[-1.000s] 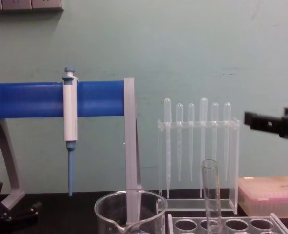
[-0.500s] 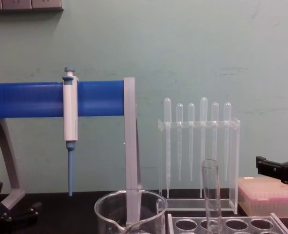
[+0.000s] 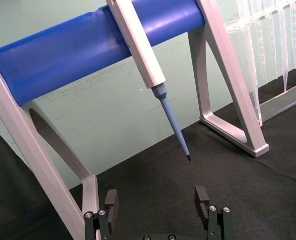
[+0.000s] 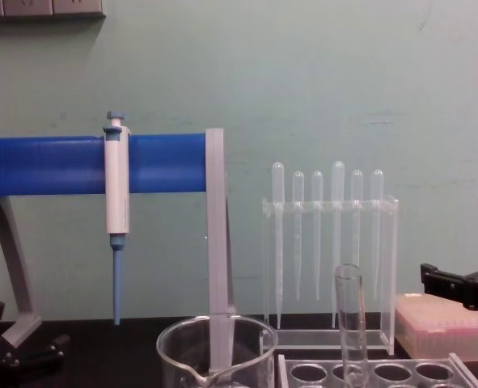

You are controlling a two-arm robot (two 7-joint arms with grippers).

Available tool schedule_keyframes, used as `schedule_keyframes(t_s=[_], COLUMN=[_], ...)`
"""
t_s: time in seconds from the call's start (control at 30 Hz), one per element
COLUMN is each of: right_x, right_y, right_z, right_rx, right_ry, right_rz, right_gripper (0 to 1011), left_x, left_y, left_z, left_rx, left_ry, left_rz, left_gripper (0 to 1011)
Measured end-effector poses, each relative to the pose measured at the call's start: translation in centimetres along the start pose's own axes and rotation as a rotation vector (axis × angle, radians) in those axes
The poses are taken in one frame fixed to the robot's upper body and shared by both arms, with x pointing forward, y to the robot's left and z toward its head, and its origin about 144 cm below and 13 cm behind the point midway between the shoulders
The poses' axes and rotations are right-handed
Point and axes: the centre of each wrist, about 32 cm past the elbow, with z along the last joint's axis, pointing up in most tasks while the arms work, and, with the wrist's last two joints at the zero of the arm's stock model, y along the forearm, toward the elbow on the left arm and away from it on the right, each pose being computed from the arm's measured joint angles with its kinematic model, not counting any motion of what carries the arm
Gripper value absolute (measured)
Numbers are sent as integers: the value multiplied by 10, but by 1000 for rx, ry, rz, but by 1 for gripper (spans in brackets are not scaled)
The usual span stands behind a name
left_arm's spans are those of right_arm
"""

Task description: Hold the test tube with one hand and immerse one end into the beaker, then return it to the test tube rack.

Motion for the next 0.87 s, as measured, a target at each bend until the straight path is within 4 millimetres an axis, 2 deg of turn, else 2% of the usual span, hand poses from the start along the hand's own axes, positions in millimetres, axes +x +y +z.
schedule_keyframes(t_s=[0.87], right_x=[0], right_y=[0], right_z=[1], right_rx=[1], right_ry=[4], right_rz=[-6], right_gripper=[1003], left_x=[0], left_y=[0], left_z=[0], left_rx=[0], left_ry=[0], left_rz=[0], left_gripper=[1000])
